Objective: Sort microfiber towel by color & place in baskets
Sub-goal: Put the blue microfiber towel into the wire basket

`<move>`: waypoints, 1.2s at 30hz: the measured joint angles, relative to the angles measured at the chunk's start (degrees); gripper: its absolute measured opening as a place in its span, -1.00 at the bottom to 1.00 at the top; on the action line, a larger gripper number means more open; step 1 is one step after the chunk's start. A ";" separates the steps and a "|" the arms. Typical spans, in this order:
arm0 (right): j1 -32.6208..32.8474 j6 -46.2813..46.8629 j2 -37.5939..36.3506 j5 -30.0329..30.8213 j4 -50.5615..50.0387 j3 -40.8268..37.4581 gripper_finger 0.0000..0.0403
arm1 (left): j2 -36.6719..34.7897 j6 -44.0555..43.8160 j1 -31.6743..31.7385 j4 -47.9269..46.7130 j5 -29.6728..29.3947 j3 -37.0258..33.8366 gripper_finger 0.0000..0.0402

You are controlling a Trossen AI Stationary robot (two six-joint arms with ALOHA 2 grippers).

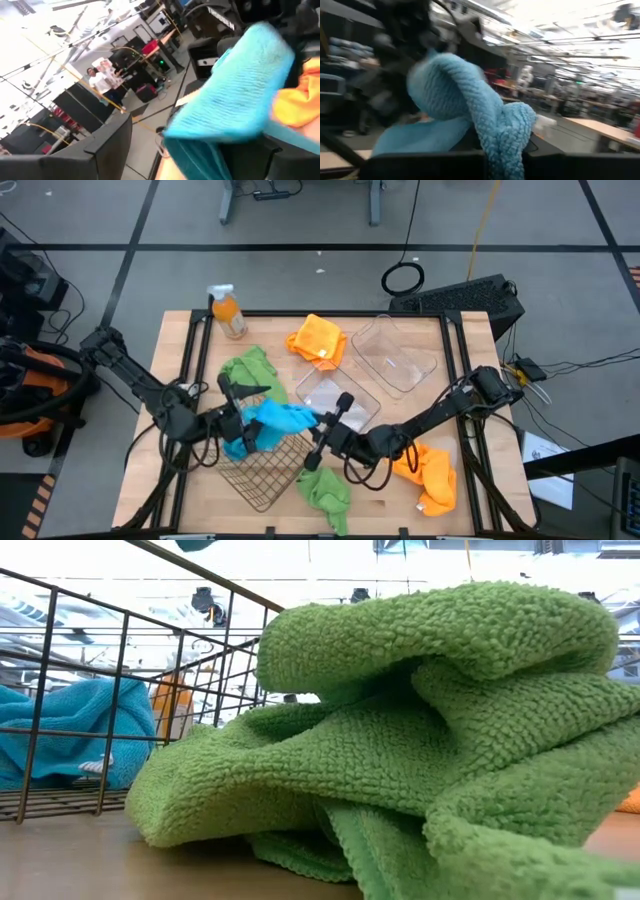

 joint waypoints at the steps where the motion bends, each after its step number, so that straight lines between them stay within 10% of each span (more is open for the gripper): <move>1: 0.00 0.99 0.00 -1.43 -0.31 0.00 -0.93 | -0.01 -0.36 0.28 -0.68 0.11 0.00 0.40; 22: -0.77 15.99 0.00 -13.02 -11.49 0.00 -0.92 | -5.76 4.34 1.11 -3.16 -1.03 -0.03 0.40; 30: -2.80 15.68 0.00 -9.41 -11.16 0.00 -0.92 | -5.76 -2.17 -8.79 -3.32 -5.58 -0.02 0.40; 36: -3.82 13.83 0.00 -8.21 -10.76 0.00 -0.92 | -5.09 -23.65 -14.10 -14.38 -6.16 0.00 0.40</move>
